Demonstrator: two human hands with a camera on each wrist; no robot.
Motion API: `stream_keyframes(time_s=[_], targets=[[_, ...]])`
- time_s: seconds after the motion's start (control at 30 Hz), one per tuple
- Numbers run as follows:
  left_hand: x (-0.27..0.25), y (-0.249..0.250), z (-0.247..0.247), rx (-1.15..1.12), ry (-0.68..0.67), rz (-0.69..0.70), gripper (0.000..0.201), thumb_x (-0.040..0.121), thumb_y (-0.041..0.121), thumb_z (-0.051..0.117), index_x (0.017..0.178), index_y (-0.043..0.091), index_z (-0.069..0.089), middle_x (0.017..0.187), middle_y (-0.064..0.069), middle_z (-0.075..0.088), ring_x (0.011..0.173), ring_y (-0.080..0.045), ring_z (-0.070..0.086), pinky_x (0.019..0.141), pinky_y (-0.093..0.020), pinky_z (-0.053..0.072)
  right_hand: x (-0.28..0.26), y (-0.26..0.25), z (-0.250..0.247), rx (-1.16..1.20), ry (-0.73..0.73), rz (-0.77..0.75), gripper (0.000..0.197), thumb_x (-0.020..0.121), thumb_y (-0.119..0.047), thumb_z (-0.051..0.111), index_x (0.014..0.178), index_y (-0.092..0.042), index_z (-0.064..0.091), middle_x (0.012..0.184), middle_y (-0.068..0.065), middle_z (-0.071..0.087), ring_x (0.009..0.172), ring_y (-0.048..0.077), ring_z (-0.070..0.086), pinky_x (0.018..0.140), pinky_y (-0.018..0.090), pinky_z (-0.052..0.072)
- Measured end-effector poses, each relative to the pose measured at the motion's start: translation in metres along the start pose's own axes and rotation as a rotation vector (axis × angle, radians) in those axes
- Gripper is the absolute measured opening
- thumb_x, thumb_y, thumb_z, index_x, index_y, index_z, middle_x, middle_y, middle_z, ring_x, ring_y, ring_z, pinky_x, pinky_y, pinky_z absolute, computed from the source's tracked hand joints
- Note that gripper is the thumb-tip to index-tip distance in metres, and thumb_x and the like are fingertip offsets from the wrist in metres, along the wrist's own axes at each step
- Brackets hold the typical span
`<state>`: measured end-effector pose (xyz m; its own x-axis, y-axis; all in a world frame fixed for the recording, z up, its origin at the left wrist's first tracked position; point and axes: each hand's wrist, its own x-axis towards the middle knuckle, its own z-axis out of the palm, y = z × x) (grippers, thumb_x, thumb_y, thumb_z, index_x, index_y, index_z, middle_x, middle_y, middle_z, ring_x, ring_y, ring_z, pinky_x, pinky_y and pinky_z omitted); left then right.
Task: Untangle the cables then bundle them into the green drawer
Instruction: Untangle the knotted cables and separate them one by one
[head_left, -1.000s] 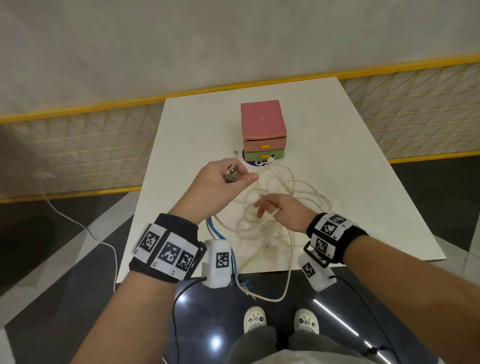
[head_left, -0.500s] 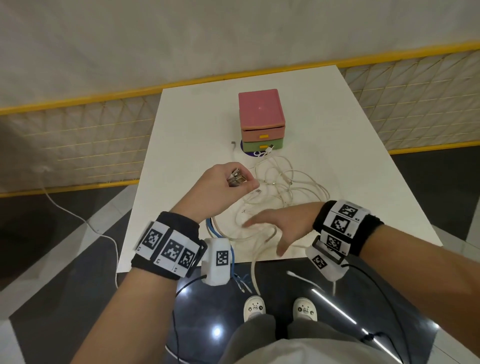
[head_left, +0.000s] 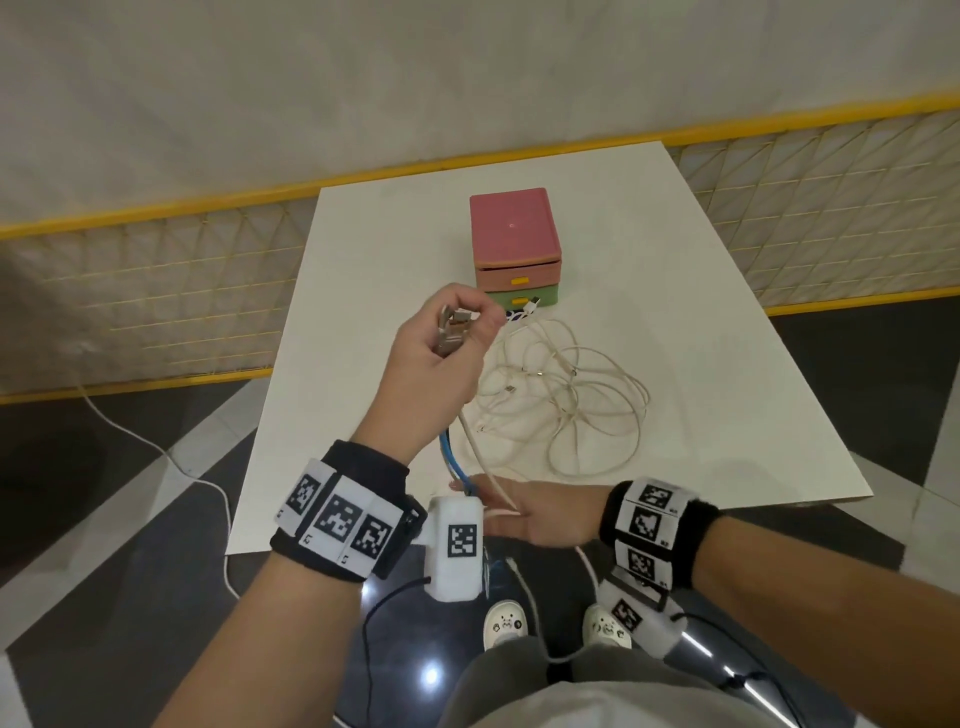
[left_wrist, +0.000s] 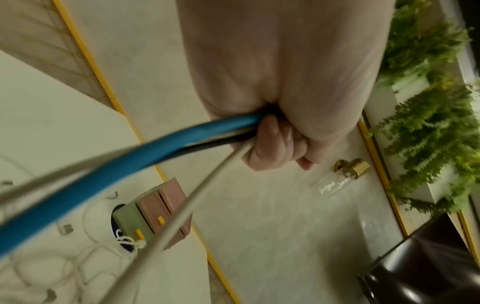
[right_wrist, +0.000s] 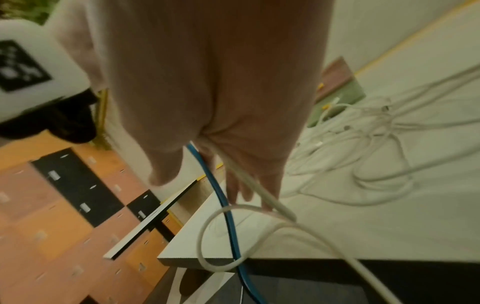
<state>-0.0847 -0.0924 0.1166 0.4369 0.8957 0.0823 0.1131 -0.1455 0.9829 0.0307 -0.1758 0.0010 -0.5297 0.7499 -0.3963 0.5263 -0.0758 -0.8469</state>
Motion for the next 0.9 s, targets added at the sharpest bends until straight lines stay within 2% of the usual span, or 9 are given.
stream_keyframes(time_s=[0.07,0.2,0.37,0.47,0.53,0.67,0.73,0.8,0.9], targets=[[-0.004,-0.001,0.002,0.031,-0.013,0.028,0.011,0.098,0.018,0.057,0.088,0.019,0.060,0.052,0.017,0.045,0.047,-0.007,0.030,0.049,-0.022,0.028,-0.004,0.005,-0.003,0.030,-0.030,0.034,0.069,0.090,-0.026,0.064,0.146,-0.022,0.024,0.142,-0.006,0.044,0.123,0.002,0.043,0.105,0.020,0.031],[-0.003,-0.004,-0.001,0.051,0.001,0.017,0.012,0.097,0.020,0.060,0.086,0.022,0.060,0.052,0.017,0.044,0.048,-0.008,0.030,0.050,-0.025,0.028,-0.014,0.001,-0.033,-0.038,-0.115,0.158,0.112,0.075,-0.032,0.080,0.150,-0.033,-0.003,0.153,-0.001,0.028,0.137,0.012,0.033,0.109,0.023,0.029],[-0.004,0.000,0.003,0.042,-0.015,0.026,0.010,0.097,0.020,0.059,0.087,0.020,0.059,0.049,0.015,0.042,0.045,-0.007,0.029,0.048,-0.023,0.029,-0.011,-0.019,-0.044,0.069,0.091,-0.081,0.063,0.095,-0.028,0.056,0.147,-0.029,0.022,0.140,0.000,0.047,0.128,0.010,0.047,0.105,0.028,0.044],[0.000,0.010,0.000,-0.047,0.062,0.063,0.011,0.099,0.014,0.055,0.088,0.014,0.057,0.047,0.015,0.039,0.043,-0.006,0.027,0.044,-0.019,0.027,-0.005,0.006,-0.013,0.117,0.035,0.041,0.039,0.100,-0.026,0.045,0.138,-0.021,0.039,0.125,0.003,0.055,0.111,0.017,0.060,0.086,0.034,0.057],[0.003,0.015,-0.006,-0.084,0.093,0.090,0.011,0.100,0.012,0.053,0.089,0.012,0.055,0.047,0.015,0.036,0.041,-0.007,0.026,0.042,-0.018,0.027,-0.005,0.035,0.008,0.036,0.060,0.093,0.033,0.097,-0.023,0.050,0.129,-0.016,0.052,0.113,0.006,0.059,0.104,0.022,0.062,0.092,0.038,0.054],[0.000,0.013,-0.007,-0.001,0.057,0.066,0.010,0.099,0.014,0.055,0.090,0.013,0.057,0.048,0.014,0.039,0.045,-0.010,0.027,0.044,-0.022,0.026,-0.006,0.066,0.023,-0.267,0.190,-0.033,0.021,0.092,-0.030,0.057,0.108,-0.024,0.069,0.110,-0.004,0.059,0.105,0.015,0.047,0.098,0.027,0.037],[-0.001,0.011,-0.005,0.020,0.041,0.045,0.010,0.099,0.016,0.055,0.089,0.015,0.058,0.048,0.015,0.040,0.047,-0.010,0.027,0.044,-0.023,0.025,-0.003,0.064,0.018,-0.313,0.125,0.021,0.026,0.095,-0.036,0.050,0.106,-0.022,0.068,0.106,0.000,0.064,0.100,0.018,0.051,0.096,0.033,0.040],[0.000,0.011,-0.004,0.022,0.038,0.039,0.009,0.099,0.016,0.056,0.091,0.013,0.058,0.048,0.015,0.040,0.046,-0.008,0.028,0.043,-0.021,0.027,-0.004,0.059,0.012,-0.320,-0.094,0.146,0.033,0.097,-0.038,0.045,0.106,-0.017,0.069,0.100,0.013,0.068,0.090,0.028,0.059,0.089,0.041,0.046],[0.000,0.012,-0.003,0.041,0.012,0.047,0.009,0.099,0.015,0.056,0.094,0.009,0.057,0.048,0.017,0.045,0.044,-0.003,0.031,0.044,-0.014,0.030,-0.007,0.048,0.000,-0.281,-0.256,0.226,0.032,0.089,-0.039,0.061,0.112,-0.018,0.068,0.112,0.007,0.069,0.101,0.020,0.062,0.095,0.035,0.047]])
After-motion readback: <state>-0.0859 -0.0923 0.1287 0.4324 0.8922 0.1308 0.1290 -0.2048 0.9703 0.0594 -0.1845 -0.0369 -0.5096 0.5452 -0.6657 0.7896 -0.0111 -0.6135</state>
